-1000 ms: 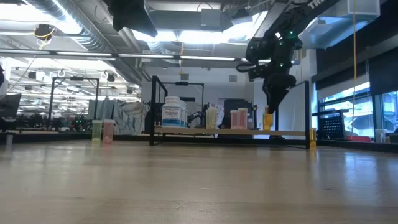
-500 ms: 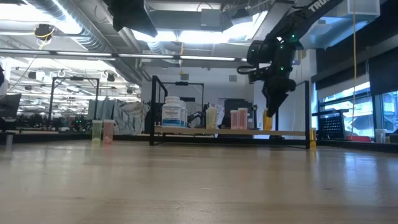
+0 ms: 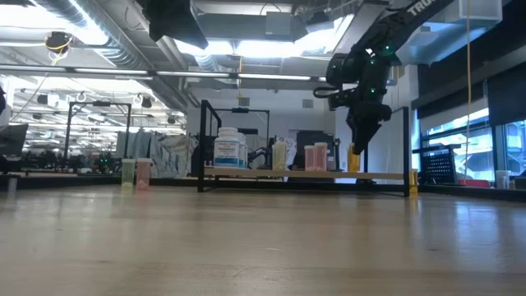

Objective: Pick and place medicine bottles onto shelf by color
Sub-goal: Put the bottom orange pill bottle on the shelf aligned with the other orange pill bottle

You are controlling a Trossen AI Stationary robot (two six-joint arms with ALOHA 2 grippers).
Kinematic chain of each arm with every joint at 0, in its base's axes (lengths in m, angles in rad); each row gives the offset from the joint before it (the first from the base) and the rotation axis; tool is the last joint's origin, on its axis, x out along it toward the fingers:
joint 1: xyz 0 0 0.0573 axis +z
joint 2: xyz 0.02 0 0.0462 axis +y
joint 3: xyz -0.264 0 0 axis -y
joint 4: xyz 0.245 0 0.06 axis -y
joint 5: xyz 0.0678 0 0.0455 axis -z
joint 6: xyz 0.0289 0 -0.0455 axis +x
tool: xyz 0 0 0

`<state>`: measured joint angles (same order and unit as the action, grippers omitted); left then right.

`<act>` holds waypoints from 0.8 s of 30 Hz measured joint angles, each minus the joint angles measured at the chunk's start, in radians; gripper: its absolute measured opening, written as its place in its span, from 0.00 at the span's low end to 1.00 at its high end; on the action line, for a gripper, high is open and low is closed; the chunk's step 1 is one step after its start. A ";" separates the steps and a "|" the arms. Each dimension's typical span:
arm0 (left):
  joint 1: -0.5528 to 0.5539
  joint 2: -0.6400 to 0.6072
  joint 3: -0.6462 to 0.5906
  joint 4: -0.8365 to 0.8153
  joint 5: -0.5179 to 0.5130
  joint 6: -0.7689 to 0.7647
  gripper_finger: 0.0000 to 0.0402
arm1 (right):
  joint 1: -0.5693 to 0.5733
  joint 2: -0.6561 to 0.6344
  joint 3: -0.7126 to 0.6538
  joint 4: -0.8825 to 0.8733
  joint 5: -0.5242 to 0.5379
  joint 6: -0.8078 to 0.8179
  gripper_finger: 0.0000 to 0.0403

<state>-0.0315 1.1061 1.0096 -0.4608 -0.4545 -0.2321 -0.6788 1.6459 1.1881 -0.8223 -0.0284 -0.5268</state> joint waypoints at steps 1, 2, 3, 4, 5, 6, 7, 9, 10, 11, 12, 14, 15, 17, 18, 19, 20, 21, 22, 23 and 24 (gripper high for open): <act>0.000 0.000 0.000 0.000 0.000 0.000 0.00 | 0.000 0.000 0.000 0.000 0.000 0.002 0.31; 0.000 0.000 0.000 0.000 0.000 0.000 0.00 | 0.000 0.000 0.000 0.000 0.000 0.009 0.31; 0.000 0.000 0.000 0.000 0.000 0.000 0.00 | 0.000 0.000 0.000 0.000 0.000 0.021 0.31; 0.000 0.000 0.000 0.000 0.000 0.000 0.00 | 0.000 0.000 0.000 0.000 0.000 0.024 0.31; 0.000 0.000 0.000 0.000 0.000 0.000 0.00 | 0.000 0.000 0.000 0.000 0.000 0.024 0.31; 0.000 0.000 0.000 0.000 0.000 0.000 0.00 | 0.000 0.000 0.000 0.000 0.000 0.025 0.32; 0.000 0.000 0.000 0.000 0.000 0.000 0.00 | 0.000 0.000 0.000 0.000 0.000 0.025 0.32; 0.000 0.000 0.000 0.000 0.000 0.000 0.00 | 0.000 0.000 0.000 0.000 0.000 0.025 0.32; 0.000 0.000 0.000 0.000 0.000 0.000 0.00 | 0.000 0.000 0.000 0.000 0.000 0.027 0.32; 0.000 0.000 0.000 0.000 0.000 0.000 0.00 | 0.000 0.000 0.000 0.000 0.000 0.030 0.32; 0.000 0.000 0.000 0.000 0.000 0.000 0.00 | 0.000 0.000 0.000 0.000 0.000 0.036 0.32; 0.000 0.000 0.000 0.000 0.000 0.000 0.00 | 0.000 0.000 0.000 -0.001 0.000 0.052 0.32; 0.000 0.000 0.000 0.000 0.000 0.000 0.00 | 0.000 0.000 0.000 -0.001 0.000 0.054 0.32; 0.000 0.000 0.000 0.000 0.000 0.000 0.00 | 0.000 0.000 0.000 -0.004 0.000 0.054 0.32; 0.000 0.000 0.000 0.000 0.000 0.000 0.00 | 0.000 0.000 0.000 -0.006 0.000 0.055 0.32; 0.000 0.000 0.000 0.000 0.000 0.000 0.00 | 0.000 0.000 0.000 -0.009 0.000 0.055 0.32; 0.000 0.000 0.000 0.000 0.000 0.000 0.00 | 0.000 0.000 0.000 -0.012 0.000 0.055 0.32; 0.000 0.000 0.000 0.000 0.000 0.000 0.00 | 0.000 0.000 0.000 -0.013 0.000 0.055 0.32; 0.000 0.000 0.000 0.000 0.000 0.000 0.00 | 0.000 0.000 0.000 -0.013 0.000 0.055 0.32; 0.000 0.000 0.000 0.000 0.000 0.000 0.00 | 0.000 0.000 0.001 -0.013 0.000 0.055 0.32; 0.000 0.000 0.000 0.000 0.000 0.000 0.00 | 0.000 0.000 0.001 -0.013 0.000 0.055 0.32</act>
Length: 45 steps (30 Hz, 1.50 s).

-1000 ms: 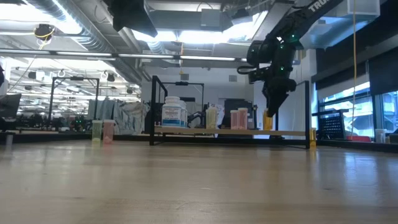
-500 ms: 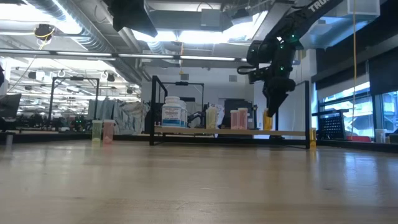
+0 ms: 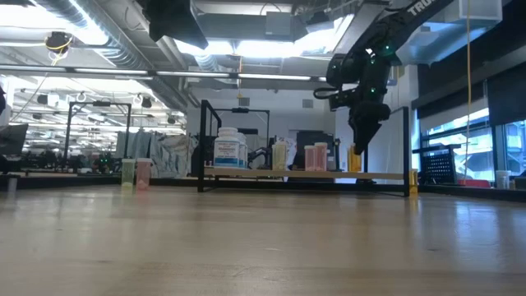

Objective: Pick and place medicine bottles onto shelf by color
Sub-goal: Put the bottom orange pill bottle on the shelf aligned with the other orange pill bottle

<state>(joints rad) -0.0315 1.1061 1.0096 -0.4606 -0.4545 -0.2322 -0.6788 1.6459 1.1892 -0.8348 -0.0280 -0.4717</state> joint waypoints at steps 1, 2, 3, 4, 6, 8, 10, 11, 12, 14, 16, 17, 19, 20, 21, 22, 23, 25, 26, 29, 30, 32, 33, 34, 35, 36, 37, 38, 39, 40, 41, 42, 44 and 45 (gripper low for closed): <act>0.000 0.000 0.000 0.000 0.000 0.000 0.00 | 0.000 0.000 0.000 0.000 0.000 0.000 0.32; 0.000 0.000 0.000 0.000 0.000 0.000 0.00 | 0.000 0.000 0.000 0.001 0.000 0.000 0.32; 0.000 0.000 0.000 0.000 0.000 0.000 0.00 | 0.000 0.000 0.000 0.002 0.000 0.000 0.32; 0.000 0.000 0.000 0.000 0.000 0.000 0.00 | 0.000 0.000 0.000 0.003 0.000 0.000 0.32; 0.000 0.000 0.000 0.000 0.000 0.000 0.00 | 0.000 0.000 0.000 0.003 0.000 0.000 0.32; 0.000 0.000 0.000 0.000 0.000 0.000 0.00 | 0.000 0.000 0.000 0.009 0.000 0.019 0.32; 0.000 0.000 0.000 0.000 0.000 0.000 0.00 | -0.001 0.000 0.000 0.026 0.000 0.049 0.32; 0.000 0.000 0.000 0.000 0.000 0.000 0.00 | -0.002 0.000 0.000 0.033 0.000 0.054 0.32; 0.000 0.000 0.000 0.000 0.000 0.000 0.00 | -0.004 0.000 0.000 0.038 0.000 0.060 0.32; 0.000 0.000 0.000 0.000 0.000 0.000 0.00 | -0.006 0.000 0.000 0.039 0.000 0.075 0.32; 0.000 0.000 0.000 0.000 0.000 0.000 0.00 | -0.006 0.000 0.000 0.034 0.000 0.075 0.32; 0.000 0.000 0.000 0.000 0.000 0.000 0.00 | -0.006 0.000 0.000 0.031 0.000 0.075 0.32; 0.000 0.000 0.000 0.000 0.000 0.000 0.00 | -0.006 0.000 0.000 0.027 -0.001 0.075 0.32; 0.000 0.000 0.000 0.000 0.000 0.000 0.00 | -0.006 0.000 0.000 0.027 -0.002 0.075 0.32; 0.000 0.000 0.000 0.000 0.000 0.000 0.00 | -0.006 0.000 0.000 0.026 -0.006 0.075 0.32; 0.000 0.000 0.000 0.000 0.000 0.000 0.00 | -0.006 0.000 0.000 0.023 -0.011 0.075 0.32; 0.000 0.000 0.000 0.000 0.000 0.000 0.00 | -0.007 0.000 0.000 0.017 -0.017 0.075 0.32; 0.000 0.000 0.000 0.000 0.000 0.000 0.00 | -0.006 0.000 0.000 0.006 -0.019 0.074 0.32; 0.000 0.000 0.000 0.000 0.000 0.000 0.00 | -0.006 0.000 0.000 0.002 -0.019 0.074 0.32; 0.000 0.000 0.000 0.000 0.000 0.000 0.00 | -0.007 0.000 0.000 -0.007 -0.019 0.074 0.32; 0.000 0.000 0.000 0.000 0.000 0.000 0.00 | -0.007 0.000 0.000 -0.006 -0.019 0.074 0.32; 0.000 0.000 0.000 0.000 0.000 0.000 0.00 | -0.009 0.000 0.000 -0.006 -0.019 0.074 0.32; 0.000 0.000 0.000 0.000 0.000 0.000 0.00 | -0.012 0.000 0.000 -0.005 -0.019 0.074 0.32; 0.000 0.000 0.000 0.000 0.000 0.000 0.00 | -0.014 0.000 0.000 -0.005 -0.018 0.076 0.32; 0.000 0.000 0.000 0.000 0.000 0.000 0.00 | -0.016 0.000 0.000 -0.005 -0.018 0.077 0.32; 0.000 0.000 0.000 0.000 0.000 0.000 0.00 | -0.018 0.000 0.000 -0.005 -0.018 0.079 0.32; 0.000 0.000 0.000 0.000 0.000 0.000 0.00 | -0.019 0.000 0.000 -0.005 -0.018 0.079 0.32; 0.000 0.000 0.000 0.000 0.000 0.000 0.00 | -0.019 0.000 0.000 -0.005 -0.018 0.079 0.32; 0.000 0.000 0.000 0.000 0.000 0.000 0.00 | -0.019 0.000 0.000 -0.005 -0.018 0.079 0.32; 0.000 0.000 0.000 0.000 0.000 0.000 0.00 | -0.019 0.000 0.000 -0.005 -0.018 0.079 0.32; 0.000 0.000 0.000 0.000 0.000 0.000 0.00 | -0.019 0.000 0.000 -0.003 -0.018 0.079 0.32; 0.000 0.000 0.000 0.000 0.000 0.000 0.00 | -0.019 0.000 0.000 0.000 -0.018 0.079 0.32; 0.000 0.000 0.000 0.000 0.000 0.000 0.00 | -0.019 0.000 0.000 0.002 -0.019 0.080 0.32; 0.000 0.000 0.000 0.000 0.000 0.000 0.00 | -0.019 0.000 0.000 0.002 -0.019 0.080 0.32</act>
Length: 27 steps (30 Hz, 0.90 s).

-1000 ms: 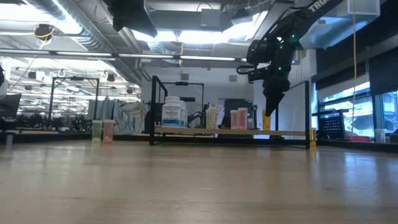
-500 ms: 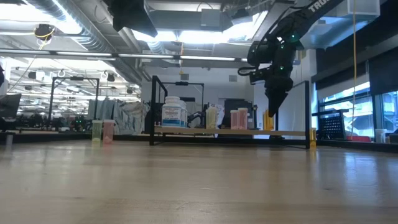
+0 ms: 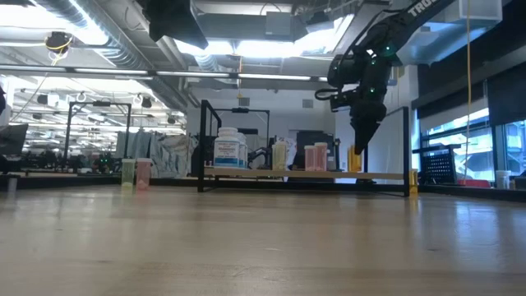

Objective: Pick and place medicine bottles onto shelf by color
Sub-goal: Put the bottom orange pill bottle on the shelf aligned with the other orange pill bottle, then adjust the red pill bottle on the shelf

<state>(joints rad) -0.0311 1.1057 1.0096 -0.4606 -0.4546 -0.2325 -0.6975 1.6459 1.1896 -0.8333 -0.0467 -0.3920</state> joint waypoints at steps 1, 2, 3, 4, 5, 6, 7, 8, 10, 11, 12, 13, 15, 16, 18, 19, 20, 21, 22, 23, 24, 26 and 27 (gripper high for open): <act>0.000 0.000 0.000 0.000 0.000 0.000 0.00 | 0.000 0.000 0.000 0.000 0.000 0.001 0.32; 0.000 0.000 0.000 0.000 0.000 0.000 0.00 | 0.000 0.000 0.000 0.000 0.000 0.001 0.32; 0.000 0.000 0.000 0.000 0.000 0.000 0.00 | 0.000 0.000 0.000 0.000 0.000 0.002 0.32; 0.000 0.000 0.000 0.000 0.000 0.000 0.00 | 0.000 0.000 0.000 0.000 0.000 0.002 0.33; 0.000 0.000 0.000 0.000 0.000 0.000 0.00 | 0.000 0.000 0.000 0.000 0.000 0.002 0.34; 0.000 0.000 0.000 0.000 0.000 0.000 0.00 | 0.000 0.000 0.000 0.000 0.000 0.001 0.36; 0.000 0.000 0.000 0.000 0.000 0.000 0.00 | 0.000 0.000 0.000 0.000 0.000 0.000 0.39; 0.000 0.000 0.000 0.000 0.000 0.000 0.00 | 0.000 0.000 0.000 0.000 0.000 0.000 0.41; 0.000 0.000 0.000 0.000 0.000 0.000 0.00 | 0.000 0.000 0.000 0.000 0.001 -0.001 0.46; 0.000 0.000 0.000 0.000 0.000 0.000 0.00 | 0.000 0.000 0.000 0.000 0.001 -0.001 0.48; 0.000 0.000 0.000 0.000 0.000 0.000 0.00 | 0.000 0.000 0.000 0.000 0.000 -0.001 0.50; 0.000 0.000 0.000 0.000 0.000 0.000 0.00 | 0.000 0.000 0.000 0.000 0.000 -0.001 0.51; 0.000 0.000 0.000 0.000 0.000 0.000 0.00 | 0.000 0.000 0.000 0.000 0.001 -0.001 0.53; 0.000 0.000 0.000 0.000 0.000 0.000 0.00 | 0.000 0.000 0.000 0.000 0.001 -0.002 0.54; 0.000 0.000 0.000 0.000 0.000 0.000 0.00 | 0.000 0.000 0.000 0.000 0.001 -0.002 0.55; 0.000 0.000 0.000 0.000 0.000 0.000 0.00 | 0.000 0.000 0.000 0.000 0.001 -0.002 0.55; 0.000 0.000 0.000 0.000 0.000 0.000 0.00 | 0.000 0.000 0.000 0.000 0.001 -0.002 0.55; 0.000 0.000 0.000 0.000 0.000 0.000 0.00 | 0.000 0.000 0.000 0.000 0.002 -0.002 0.55; 0.000 0.000 0.000 0.000 0.000 0.000 0.00 | 0.000 0.000 0.000 0.001 0.004 -0.002 0.55; 0.000 0.000 0.000 0.000 0.000 0.000 0.00 | 0.000 0.000 0.000 0.002 0.010 -0.002 0.55; 0.000 0.000 0.000 0.000 0.000 0.000 0.00 | 0.000 0.000 0.000 0.004 0.024 -0.002 0.55; 0.000 0.000 0.000 0.000 0.000 0.000 0.00 | 0.000 0.000 0.000 0.005 0.035 -0.002 0.55; 0.000 0.000 0.000 0.000 0.000 0.000 0.00 | 0.000 0.000 0.000 0.005 0.037 -0.002 0.55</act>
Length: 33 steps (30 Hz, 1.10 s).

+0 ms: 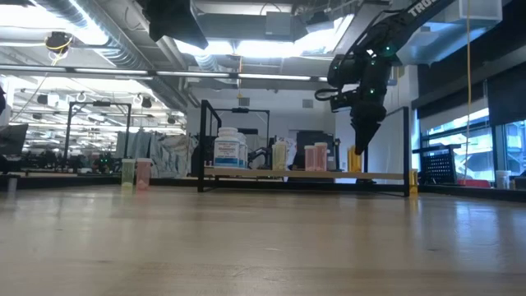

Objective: Pick and place medicine bottles onto shelf by color
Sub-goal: Adjust the red pill bottle on the shelf

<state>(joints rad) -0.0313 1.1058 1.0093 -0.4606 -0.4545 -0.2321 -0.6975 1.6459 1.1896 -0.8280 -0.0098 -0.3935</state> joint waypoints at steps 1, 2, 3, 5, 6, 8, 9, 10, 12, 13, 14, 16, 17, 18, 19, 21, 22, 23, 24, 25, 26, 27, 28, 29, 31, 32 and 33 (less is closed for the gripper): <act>0.000 0.000 0.000 0.000 0.000 0.000 0.00 | 0.000 0.000 0.001 -0.002 0.000 0.001 0.55; 0.000 0.000 0.000 0.000 0.000 0.000 0.00 | 0.000 0.000 0.004 -0.008 0.001 0.005 0.55; 0.000 0.000 0.000 0.000 0.000 0.000 0.00 | 0.001 0.000 0.008 -0.011 0.005 0.017 0.55; 0.000 0.000 0.000 0.000 0.000 0.000 0.00 | 0.001 0.000 0.022 -0.015 0.015 0.024 0.55; 0.000 0.000 0.000 0.000 0.000 0.000 0.00 | 0.001 0.000 0.028 -0.022 0.016 0.024 0.55; 0.000 0.000 0.000 0.000 0.000 0.000 0.00 | 0.000 0.000 0.039 -0.037 0.016 0.027 0.55; 0.000 0.000 0.000 0.000 0.000 0.000 0.00 | 0.001 0.000 0.045 -0.049 0.017 0.033 0.55; 0.000 0.000 0.000 0.000 0.000 0.000 0.00 | 0.001 0.000 0.053 -0.063 0.017 0.045 0.55; 0.000 0.000 0.000 0.000 0.000 0.000 0.00 | 0.001 0.000 0.068 -0.088 0.024 0.059 0.55; 0.000 0.000 0.000 0.000 0.000 0.000 0.00 | 0.001 0.000 0.076 -0.107 0.033 0.074 0.55; 0.000 0.000 0.000 0.000 0.000 0.000 0.00 | 0.000 0.000 0.082 -0.124 0.032 0.077 0.55; 0.000 0.000 0.000 0.000 0.000 0.000 0.00 | 0.000 0.000 0.093 -0.138 0.034 0.080 0.55; 0.000 0.000 0.000 0.000 0.000 0.000 0.00 | 0.000 0.000 0.100 -0.142 0.034 0.080 0.55; 0.000 0.000 0.000 0.000 0.000 0.000 0.00 | 0.000 0.000 0.105 -0.145 0.033 0.080 0.55; 0.000 0.000 0.000 0.000 0.000 0.000 0.00 | 0.000 -0.003 0.106 -0.144 0.032 0.080 0.55; 0.000 0.000 0.000 0.000 0.000 0.000 0.00 | 0.002 -0.010 0.113 -0.147 0.033 0.080 0.55; 0.000 0.000 0.000 0.000 0.000 0.000 0.00 | 0.002 -0.018 0.116 -0.144 0.037 0.080 0.55; 0.000 0.000 0.000 0.000 0.000 0.000 0.00 | 0.005 -0.028 0.118 -0.143 0.041 0.080 0.55; 0.000 0.000 0.000 0.000 0.000 0.000 0.00 | 0.007 -0.038 0.119 -0.140 0.042 0.080 0.55; 0.000 0.000 0.000 0.000 0.000 0.000 0.00 | 0.008 -0.046 0.119 -0.138 0.042 0.080 0.55; 0.000 0.000 0.000 0.000 0.000 0.000 0.00 | 0.009 -0.053 0.119 -0.139 0.042 0.083 0.55; 0.000 0.000 0.000 0.000 0.000 0.000 0.00 | 0.010 -0.061 0.119 -0.139 0.042 0.090 0.55; 0.000 0.000 0.000 0.000 0.000 0.000 0.00 | 0.013 -0.070 0.119 -0.139 0.042 0.103 0.55; 0.000 0.000 0.000 0.000 0.000 0.000 0.00 | 0.015 -0.079 0.119 -0.140 0.043 0.110 0.55; 0.000 0.000 0.000 0.000 0.000 0.000 0.00 | 0.023 -0.094 0.119 -0.139 0.043 0.125 0.55; 0.000 0.000 0.000 0.000 0.000 0.000 0.00 | 0.031 -0.100 0.119 -0.138 0.043 0.127 0.55; 0.000 0.000 0.000 0.000 0.000 0.000 0.00 | 0.038 -0.106 0.119 -0.132 0.038 0.127 0.55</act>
<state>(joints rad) -0.0312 1.1061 1.0092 -0.4603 -0.4545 -0.2325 -0.6592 1.5400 1.3083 -0.9603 0.0284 -0.2669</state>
